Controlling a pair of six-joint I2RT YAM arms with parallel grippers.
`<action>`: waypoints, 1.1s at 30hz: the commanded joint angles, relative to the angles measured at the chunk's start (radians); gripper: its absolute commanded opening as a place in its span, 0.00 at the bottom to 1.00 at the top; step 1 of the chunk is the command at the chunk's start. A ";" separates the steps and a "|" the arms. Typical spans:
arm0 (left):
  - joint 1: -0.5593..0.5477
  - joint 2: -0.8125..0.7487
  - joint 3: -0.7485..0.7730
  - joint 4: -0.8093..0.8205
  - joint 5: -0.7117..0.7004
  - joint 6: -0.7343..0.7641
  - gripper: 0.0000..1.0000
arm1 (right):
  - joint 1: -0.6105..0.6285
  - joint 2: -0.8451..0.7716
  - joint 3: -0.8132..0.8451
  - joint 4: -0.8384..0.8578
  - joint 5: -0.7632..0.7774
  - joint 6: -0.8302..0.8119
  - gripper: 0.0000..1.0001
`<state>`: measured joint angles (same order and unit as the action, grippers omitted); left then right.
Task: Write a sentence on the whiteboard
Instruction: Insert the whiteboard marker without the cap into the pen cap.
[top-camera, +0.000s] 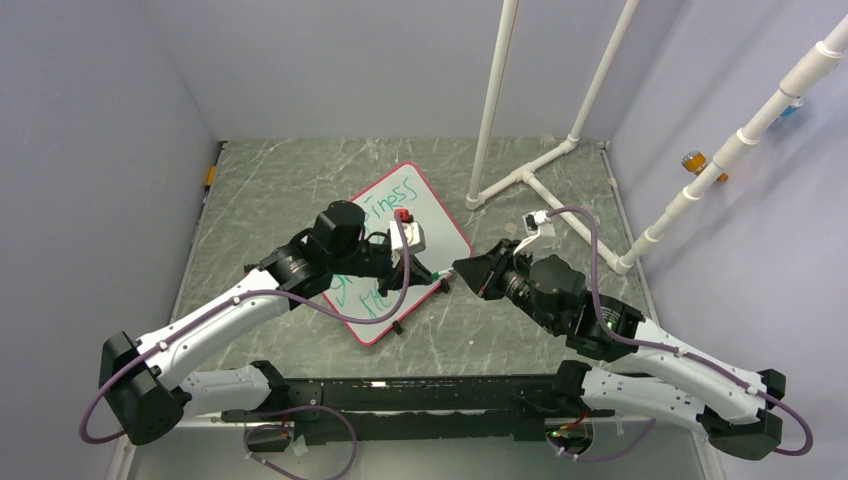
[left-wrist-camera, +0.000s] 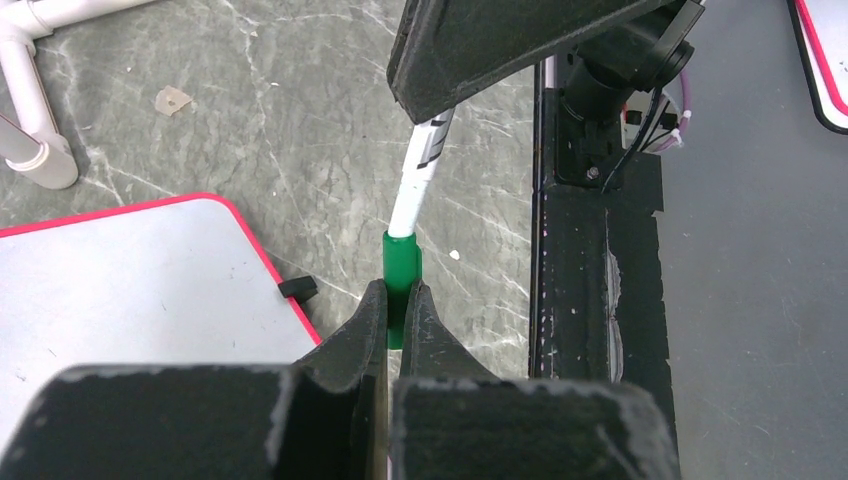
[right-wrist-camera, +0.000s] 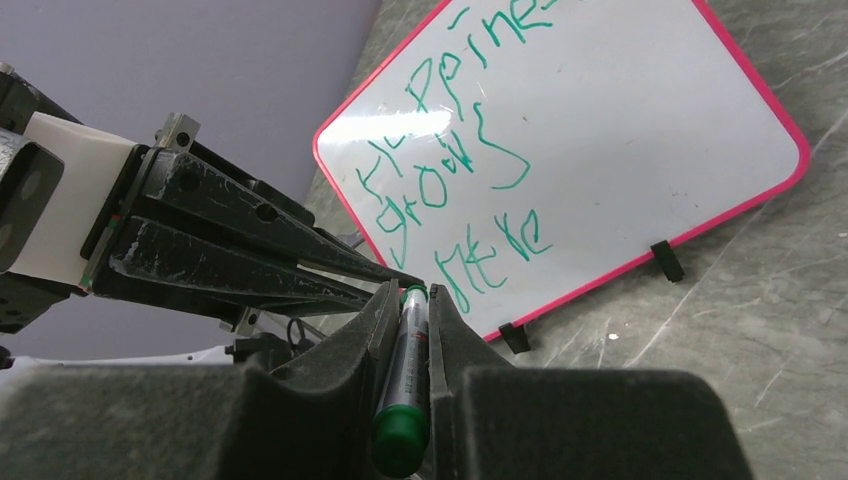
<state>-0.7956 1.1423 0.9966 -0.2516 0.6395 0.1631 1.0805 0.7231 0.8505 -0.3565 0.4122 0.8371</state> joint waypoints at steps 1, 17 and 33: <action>-0.003 -0.032 0.008 0.043 0.024 -0.001 0.00 | 0.001 0.015 -0.011 0.059 -0.029 0.010 0.00; -0.002 -0.047 0.037 0.009 0.104 -0.012 0.00 | 0.001 0.093 -0.045 0.201 -0.201 -0.123 0.00; -0.003 0.001 0.122 -0.133 0.211 0.048 0.00 | -0.019 0.229 0.049 0.201 -0.429 -0.323 0.00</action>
<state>-0.7795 1.1458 1.0332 -0.5022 0.7059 0.2005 1.0592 0.9218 0.8665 -0.2249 0.1143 0.5716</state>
